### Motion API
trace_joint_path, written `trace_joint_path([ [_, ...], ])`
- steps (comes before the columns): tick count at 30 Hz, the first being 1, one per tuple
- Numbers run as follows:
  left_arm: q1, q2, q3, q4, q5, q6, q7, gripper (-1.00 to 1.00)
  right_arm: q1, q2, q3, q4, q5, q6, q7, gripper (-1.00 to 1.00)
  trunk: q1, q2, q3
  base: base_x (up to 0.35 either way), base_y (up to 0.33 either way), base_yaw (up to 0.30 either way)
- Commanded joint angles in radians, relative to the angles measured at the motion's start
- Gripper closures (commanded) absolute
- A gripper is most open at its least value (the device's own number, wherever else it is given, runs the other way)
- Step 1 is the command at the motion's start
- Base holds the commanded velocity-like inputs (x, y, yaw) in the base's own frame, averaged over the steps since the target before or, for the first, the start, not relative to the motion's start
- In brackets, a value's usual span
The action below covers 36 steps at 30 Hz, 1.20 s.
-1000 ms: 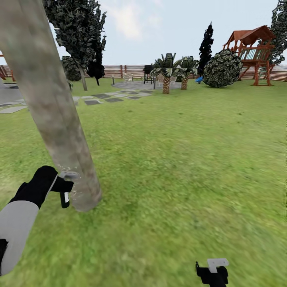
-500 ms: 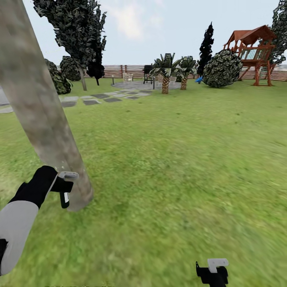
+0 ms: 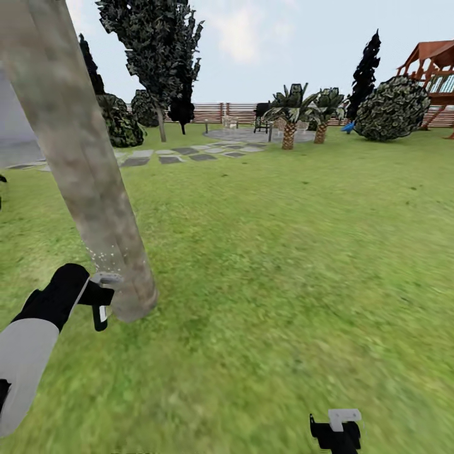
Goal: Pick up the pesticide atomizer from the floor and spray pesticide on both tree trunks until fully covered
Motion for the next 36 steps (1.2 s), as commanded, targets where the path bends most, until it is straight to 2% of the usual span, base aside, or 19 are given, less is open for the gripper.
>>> trace_joint_path([
  [1, -0.001, -0.001, 0.002, -0.001, -0.011, 0.003, -0.009, 1.0, 0.0, 0.0, 0.009, 0.0, -0.01, -0.003, -0.001, -1.0, 0.0, 0.0, -0.001, 0.081, -0.279, 0.278],
  [4, -0.001, -0.002, 0.002, -0.001, -0.01, 0.003, -0.009, 1.0, 0.0, 0.0, 0.009, 0.0, -0.011, -0.002, -0.001, -1.0, 0.0, 0.0, -0.001, 0.126, -0.268, 0.276],
  [12, 0.001, -0.001, 0.002, 0.002, -0.011, 0.002, -0.007, 1.0, 0.0, 0.0, 0.009, 0.0, -0.012, -0.002, -0.001, -1.0, 0.0, 0.0, -0.001, 0.25, -0.184, 0.024],
  [18, 0.011, 0.002, 0.01, 0.079, -0.013, -0.002, -0.003, 1.0, 0.0, 0.001, 0.009, 0.0, -0.012, -0.002, -0.001, -1.0, 0.0, 0.0, -0.001, 0.279, -0.167, 0.181],
  [25, 0.019, 0.007, 0.013, 0.094, -0.014, -0.004, 0.006, 1.0, 0.0, 0.001, 0.009, 0.0, -0.011, -0.002, -0.001, -1.0, 0.0, 0.0, -0.001, 0.164, -0.217, 0.274],
  [30, 0.019, 0.001, 0.014, 0.097, -0.012, -0.007, 0.057, 1.0, 0.0, 0.001, 0.009, 0.0, -0.012, -0.002, -0.001, -1.0, 0.0, 0.0, -0.001, 0.023, -0.276, 0.233],
  [36, 0.019, -0.006, 0.015, 0.124, -0.005, -0.012, 0.063, 1.0, 0.0, 0.001, 0.009, 0.0, -0.012, -0.002, -0.001, -1.0, 0.0, 0.0, -0.001, 0.143, -0.255, 0.019],
])
